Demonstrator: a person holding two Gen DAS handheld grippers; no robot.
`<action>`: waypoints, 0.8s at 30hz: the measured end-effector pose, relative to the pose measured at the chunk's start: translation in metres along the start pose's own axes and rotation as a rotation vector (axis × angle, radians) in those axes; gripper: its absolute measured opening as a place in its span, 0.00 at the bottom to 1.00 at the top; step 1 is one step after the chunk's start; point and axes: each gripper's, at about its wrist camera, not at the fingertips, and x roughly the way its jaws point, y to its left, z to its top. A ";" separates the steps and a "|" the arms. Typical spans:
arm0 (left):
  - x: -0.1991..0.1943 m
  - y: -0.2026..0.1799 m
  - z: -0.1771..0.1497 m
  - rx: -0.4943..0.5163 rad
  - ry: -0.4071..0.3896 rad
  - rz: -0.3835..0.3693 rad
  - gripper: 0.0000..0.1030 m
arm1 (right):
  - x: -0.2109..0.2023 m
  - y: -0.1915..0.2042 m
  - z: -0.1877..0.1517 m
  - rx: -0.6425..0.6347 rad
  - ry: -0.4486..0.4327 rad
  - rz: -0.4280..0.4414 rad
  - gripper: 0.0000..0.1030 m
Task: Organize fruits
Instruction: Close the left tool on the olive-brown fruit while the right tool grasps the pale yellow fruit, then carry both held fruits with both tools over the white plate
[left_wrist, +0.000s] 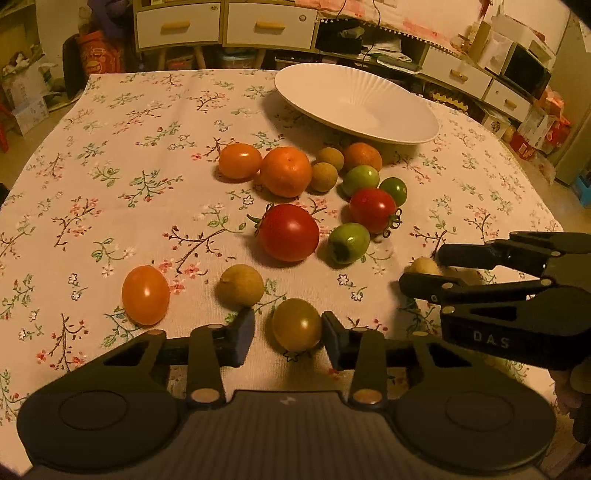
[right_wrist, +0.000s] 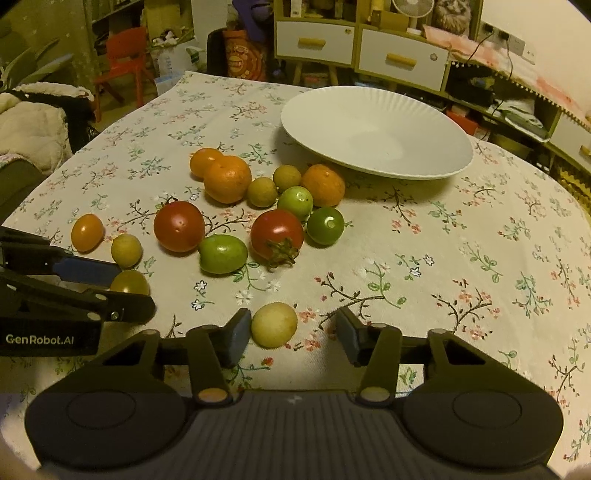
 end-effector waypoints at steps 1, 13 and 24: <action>0.000 0.000 0.000 0.001 0.000 -0.002 0.28 | 0.000 0.001 0.000 -0.003 -0.001 0.002 0.39; 0.000 0.001 -0.001 -0.018 -0.005 -0.042 0.19 | -0.001 0.006 0.001 -0.016 -0.001 0.029 0.23; -0.004 -0.002 0.001 -0.015 -0.019 -0.065 0.19 | -0.003 0.003 0.003 0.007 -0.001 0.020 0.23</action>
